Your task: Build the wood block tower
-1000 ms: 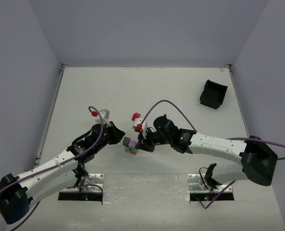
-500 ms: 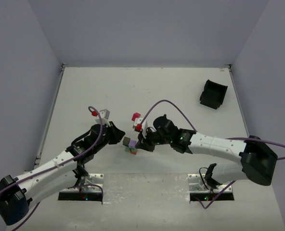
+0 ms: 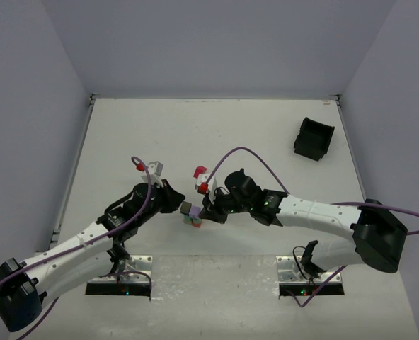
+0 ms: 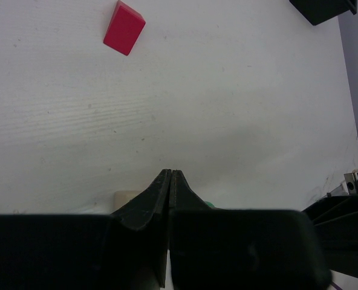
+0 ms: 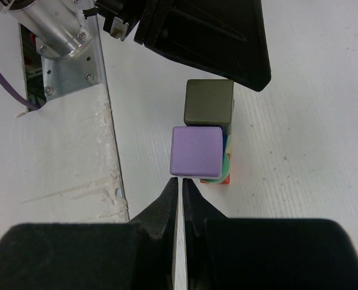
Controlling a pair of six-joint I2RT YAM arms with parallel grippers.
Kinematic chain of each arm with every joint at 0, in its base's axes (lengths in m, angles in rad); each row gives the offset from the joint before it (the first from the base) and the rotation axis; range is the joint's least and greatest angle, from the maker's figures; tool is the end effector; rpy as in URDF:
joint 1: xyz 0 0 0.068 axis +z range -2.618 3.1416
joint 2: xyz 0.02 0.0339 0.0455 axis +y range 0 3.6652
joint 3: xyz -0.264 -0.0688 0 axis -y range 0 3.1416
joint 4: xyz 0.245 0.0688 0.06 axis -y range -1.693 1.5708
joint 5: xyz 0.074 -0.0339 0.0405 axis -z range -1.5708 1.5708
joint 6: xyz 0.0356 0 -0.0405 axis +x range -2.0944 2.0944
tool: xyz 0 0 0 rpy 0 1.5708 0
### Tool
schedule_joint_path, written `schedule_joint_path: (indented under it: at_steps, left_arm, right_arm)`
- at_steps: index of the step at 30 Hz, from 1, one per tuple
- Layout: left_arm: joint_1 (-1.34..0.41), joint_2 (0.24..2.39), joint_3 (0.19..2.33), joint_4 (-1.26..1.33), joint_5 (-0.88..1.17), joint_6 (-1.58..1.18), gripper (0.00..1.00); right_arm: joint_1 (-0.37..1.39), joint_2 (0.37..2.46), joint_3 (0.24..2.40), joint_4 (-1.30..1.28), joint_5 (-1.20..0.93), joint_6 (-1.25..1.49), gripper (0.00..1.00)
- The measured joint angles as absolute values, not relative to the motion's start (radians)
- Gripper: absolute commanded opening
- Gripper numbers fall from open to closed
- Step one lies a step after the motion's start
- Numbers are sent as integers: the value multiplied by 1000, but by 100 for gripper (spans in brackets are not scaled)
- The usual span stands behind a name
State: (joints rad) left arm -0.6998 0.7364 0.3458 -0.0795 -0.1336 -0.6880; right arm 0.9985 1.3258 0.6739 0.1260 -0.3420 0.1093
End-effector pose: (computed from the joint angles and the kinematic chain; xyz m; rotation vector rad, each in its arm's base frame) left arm 0.1340 -0.1067 0.2035 -0.0743 2.1151 -0.7211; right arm 0.1417 0.2420 0.2147 -1.1552 1.9110 0.9994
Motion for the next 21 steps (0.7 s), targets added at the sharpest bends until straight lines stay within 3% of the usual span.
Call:
schedule_joint_path:
  at_steps: [21]
  left_arm:
    - [-706,736,345,-78,-120,-680,0]
  right_arm:
    - [999,1326,674,126,-340,110,5]
